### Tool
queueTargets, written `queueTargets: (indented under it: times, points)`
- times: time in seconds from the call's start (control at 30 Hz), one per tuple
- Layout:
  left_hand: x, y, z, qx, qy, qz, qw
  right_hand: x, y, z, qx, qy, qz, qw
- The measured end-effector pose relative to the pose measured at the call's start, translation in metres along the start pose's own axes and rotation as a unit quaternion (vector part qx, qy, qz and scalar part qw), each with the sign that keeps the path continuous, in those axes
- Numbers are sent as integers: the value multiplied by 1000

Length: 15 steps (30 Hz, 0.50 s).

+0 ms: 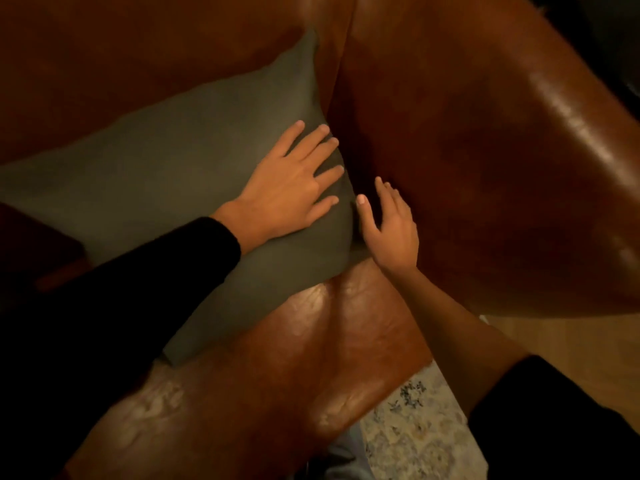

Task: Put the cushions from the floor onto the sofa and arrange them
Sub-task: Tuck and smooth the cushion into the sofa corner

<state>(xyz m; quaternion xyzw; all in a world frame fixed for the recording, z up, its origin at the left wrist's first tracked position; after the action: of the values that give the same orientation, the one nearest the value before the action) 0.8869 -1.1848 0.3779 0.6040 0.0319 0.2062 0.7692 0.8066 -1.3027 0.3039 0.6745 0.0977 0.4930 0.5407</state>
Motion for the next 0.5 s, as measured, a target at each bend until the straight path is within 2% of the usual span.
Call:
queueTargets:
  times: [0.13, 0.23, 0.37, 0.5]
  points:
    - [29, 23, -26, -29, 107, -45, 993, 46, 26, 9, 0, 48, 1, 999]
    - [52, 39, -58, -57, 235, -85, 967, 93, 42, 13, 0, 152, -20, 988]
    - [64, 51, -121, -91, 398, -103, 907, 163, 43, 7, 13, 358, -35, 933]
    - [53, 57, -186, -118, 544, -95, 825, 216, 23, -17, 57, 507, -9, 860]
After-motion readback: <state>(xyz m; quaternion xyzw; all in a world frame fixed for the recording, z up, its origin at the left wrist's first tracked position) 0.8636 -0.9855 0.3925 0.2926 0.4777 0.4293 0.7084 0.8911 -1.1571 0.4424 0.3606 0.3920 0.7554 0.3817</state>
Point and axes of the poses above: each hand's wrist, its own z-axis towards the middle knuckle, its own y-axis out of the back of the hand, x = y × z, the point moved 9 cm from there along z, towards the middle knuckle, and after that the axes turned 7 degrees about -x, right-handed, at the moved point
